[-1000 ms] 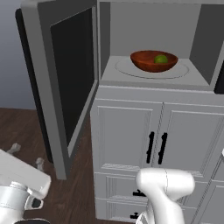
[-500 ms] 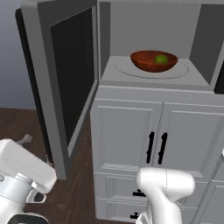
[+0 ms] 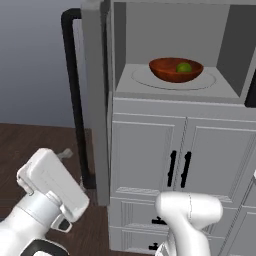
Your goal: Pick the lime from the sink and place it in the bowl. Then pick the bowl and place it in the microwave. Then close the microwave door and press the start button.
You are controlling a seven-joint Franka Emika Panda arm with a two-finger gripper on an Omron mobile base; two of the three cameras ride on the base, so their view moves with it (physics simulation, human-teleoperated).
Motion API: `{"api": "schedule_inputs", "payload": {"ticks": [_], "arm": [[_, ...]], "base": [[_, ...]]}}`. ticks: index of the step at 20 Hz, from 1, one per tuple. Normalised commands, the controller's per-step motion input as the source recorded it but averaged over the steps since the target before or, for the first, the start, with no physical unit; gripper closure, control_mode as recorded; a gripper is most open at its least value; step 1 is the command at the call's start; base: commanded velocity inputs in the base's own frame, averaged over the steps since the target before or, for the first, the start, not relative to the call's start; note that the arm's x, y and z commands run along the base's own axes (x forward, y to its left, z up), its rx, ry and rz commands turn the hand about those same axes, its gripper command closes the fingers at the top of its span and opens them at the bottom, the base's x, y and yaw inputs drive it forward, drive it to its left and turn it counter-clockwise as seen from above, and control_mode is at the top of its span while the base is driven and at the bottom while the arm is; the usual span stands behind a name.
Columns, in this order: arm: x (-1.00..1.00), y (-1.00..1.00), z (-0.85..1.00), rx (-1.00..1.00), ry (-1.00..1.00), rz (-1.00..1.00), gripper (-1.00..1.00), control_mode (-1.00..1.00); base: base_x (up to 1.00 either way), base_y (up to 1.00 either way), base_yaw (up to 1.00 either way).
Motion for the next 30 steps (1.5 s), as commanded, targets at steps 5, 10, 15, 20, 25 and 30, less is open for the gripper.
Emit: {"api": "schedule_inputs", "payload": {"ticks": [5, 10, 15, 20, 25, 30], "arm": [[0.0, -0.89, 0.13, 0.24, -0.06, -0.04, -1.0, -1.0], [0.03, -0.94, 0.17, 0.26, -0.04, -0.01, -1.0, -1.0], [0.15, -0.95, 0.09, 0.26, -0.06, 0.0, -1.0, -1.0], [0.25, -0.9, 0.09, 0.24, -0.06, 0.0, -1.0, -1.0], [0.39, -0.71, 0.05, 0.2, -0.04, 0.0, -1.0, -1.0], [0.55, -0.33, 0.04, 0.12, 0.0, 0.0, -1.0, -1.0]], "base": [[0.0, 0.0, 0.0], [0.0, 0.0, 0.0], [0.0, 0.0, 0.0], [0.0, 0.0, 0.0], [0.0, 0.0, 0.0], [0.0, 0.0, 0.0]]}}
